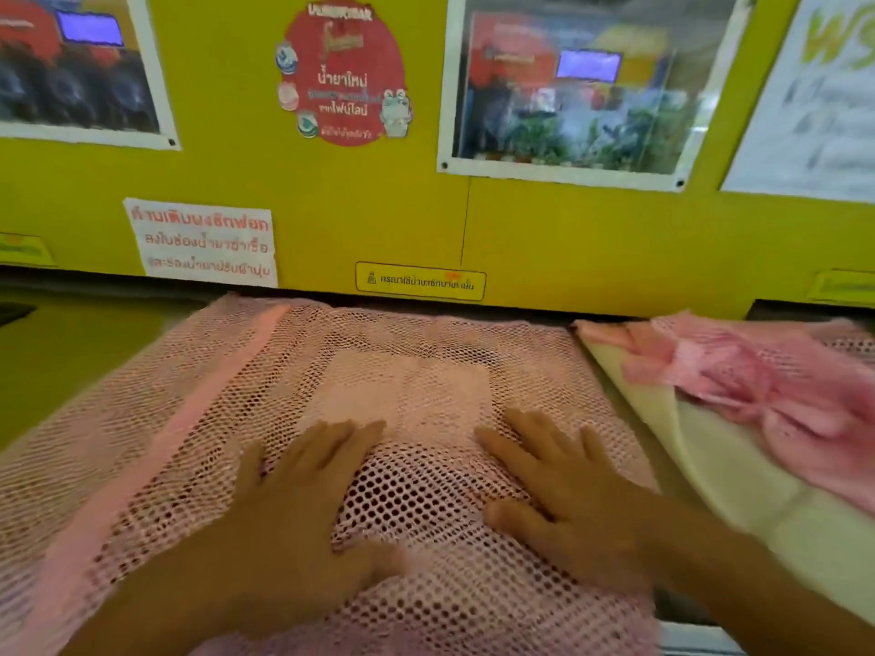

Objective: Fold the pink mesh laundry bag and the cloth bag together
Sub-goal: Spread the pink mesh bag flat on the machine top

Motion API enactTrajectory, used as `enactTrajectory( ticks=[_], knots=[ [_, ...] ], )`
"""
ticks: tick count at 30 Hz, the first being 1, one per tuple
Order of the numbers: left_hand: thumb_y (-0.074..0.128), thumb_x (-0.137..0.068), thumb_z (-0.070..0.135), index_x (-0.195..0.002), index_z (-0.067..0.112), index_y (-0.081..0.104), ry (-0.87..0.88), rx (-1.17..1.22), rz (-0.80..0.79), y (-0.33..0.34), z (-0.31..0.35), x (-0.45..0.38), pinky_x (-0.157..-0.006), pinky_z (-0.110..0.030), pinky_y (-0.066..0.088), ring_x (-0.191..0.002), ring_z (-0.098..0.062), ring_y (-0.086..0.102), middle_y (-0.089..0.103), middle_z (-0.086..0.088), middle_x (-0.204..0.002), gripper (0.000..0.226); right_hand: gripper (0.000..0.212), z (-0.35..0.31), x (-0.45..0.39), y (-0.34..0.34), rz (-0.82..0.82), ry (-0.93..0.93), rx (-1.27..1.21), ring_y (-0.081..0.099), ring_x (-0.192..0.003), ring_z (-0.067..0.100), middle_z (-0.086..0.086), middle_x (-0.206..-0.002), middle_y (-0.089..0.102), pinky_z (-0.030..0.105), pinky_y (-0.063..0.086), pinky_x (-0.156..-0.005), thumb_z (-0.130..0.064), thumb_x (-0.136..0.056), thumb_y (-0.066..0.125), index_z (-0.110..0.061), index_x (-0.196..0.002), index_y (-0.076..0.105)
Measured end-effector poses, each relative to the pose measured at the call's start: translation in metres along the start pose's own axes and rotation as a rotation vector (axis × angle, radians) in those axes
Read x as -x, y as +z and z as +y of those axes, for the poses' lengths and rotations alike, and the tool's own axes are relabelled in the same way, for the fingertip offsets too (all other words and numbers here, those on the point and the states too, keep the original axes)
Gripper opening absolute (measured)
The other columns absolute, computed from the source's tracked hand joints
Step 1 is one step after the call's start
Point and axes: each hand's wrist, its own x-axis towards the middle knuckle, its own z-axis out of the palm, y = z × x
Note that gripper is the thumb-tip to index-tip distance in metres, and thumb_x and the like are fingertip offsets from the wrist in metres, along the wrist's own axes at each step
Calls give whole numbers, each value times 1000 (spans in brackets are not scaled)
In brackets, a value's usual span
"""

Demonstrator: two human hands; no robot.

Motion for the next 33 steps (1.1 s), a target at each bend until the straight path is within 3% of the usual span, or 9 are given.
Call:
enactTrajectory(
  ticks=[3, 7, 9, 12, 16, 21, 25, 28, 33],
  knots=[
    [36, -60, 96, -131, 66, -31, -1, -23, -69, -7, 5, 21, -120, -51, -10, -147, -7, -16, -28, 26, -155, 102, 86, 7, 14, 1, -59, -13, 0, -26, -148, 10, -19, -161, -25, 52, -16, -119, -92, -73, 19, -60, -144, -19],
    [31, -69, 89, -144, 58, 17, -8, 182, 286, -20, 2, 9, -121, -52, 14, -147, -10, 14, 13, 20, -160, 82, 97, 12, 12, -19, 0, 4, -45, -8, -149, 4, -20, -163, -12, 52, -1, -123, -97, -64, 28, -61, -145, -11],
    [31, -83, 77, -145, 48, 28, -67, 155, 397, -21, -6, -15, -119, -56, 17, -144, -15, 24, 25, 13, -158, 69, 96, 6, 2, -22, 70, 23, -119, -5, -149, 6, -18, -164, -8, 53, 3, -123, -94, -65, 24, -57, -149, -3],
    [17, -89, 74, -148, 45, 27, -170, 33, 317, -10, -20, -40, -119, -58, 7, -149, -21, 16, 20, 6, -162, 66, 100, -6, -12, -9, 50, 49, -61, -14, -152, 18, -8, -165, -16, 57, -1, -122, -94, -62, 5, -51, -151, -8],
    [5, -79, 83, -147, 50, 25, -84, 63, 289, -2, -35, -42, -119, -57, -1, -150, -14, 6, 14, 11, -163, 78, 96, -18, -1, 16, 38, 147, 9, -26, -149, 24, -6, -162, -28, 58, -13, -118, -90, -60, -11, -51, -148, -20],
    [8, -74, 86, -146, 50, 28, -21, 72, 286, -3, -39, -39, -120, -56, 5, -149, -11, 12, 19, 14, -162, 83, 98, -18, 10, 11, 51, 132, -67, -22, -150, 14, -14, -163, -20, 53, -14, -119, -92, -60, -2, -53, -150, -9],
    [22, -84, 78, -143, 41, 41, 5, 103, 362, -14, -21, -32, -116, -47, 27, -135, -10, 37, 39, 16, -150, 72, 90, -3, 21, -15, 137, 34, -208, -13, -147, -4, -25, -162, -10, 46, -6, -123, -90, -68, 13, -55, -150, 5],
    [42, -90, 63, -139, 38, 45, 43, 117, 427, -24, 1, -31, -111, -44, 36, -125, -10, 46, 45, 15, -142, 56, 86, 12, 21, -20, 205, 27, -132, -7, -148, -2, -23, -162, -3, 51, -1, -123, -88, -74, 13, -53, -151, 4],
    [52, -91, 52, -138, 38, 46, 60, 92, 396, -23, 33, -40, -112, -42, 36, -127, -11, 46, 47, 14, -143, 49, 74, 30, 18, 1, 63, 51, -9, -9, -152, 9, -12, -166, -7, 49, -3, -123, -76, -89, 21, -47, -153, -1]
  ],
)
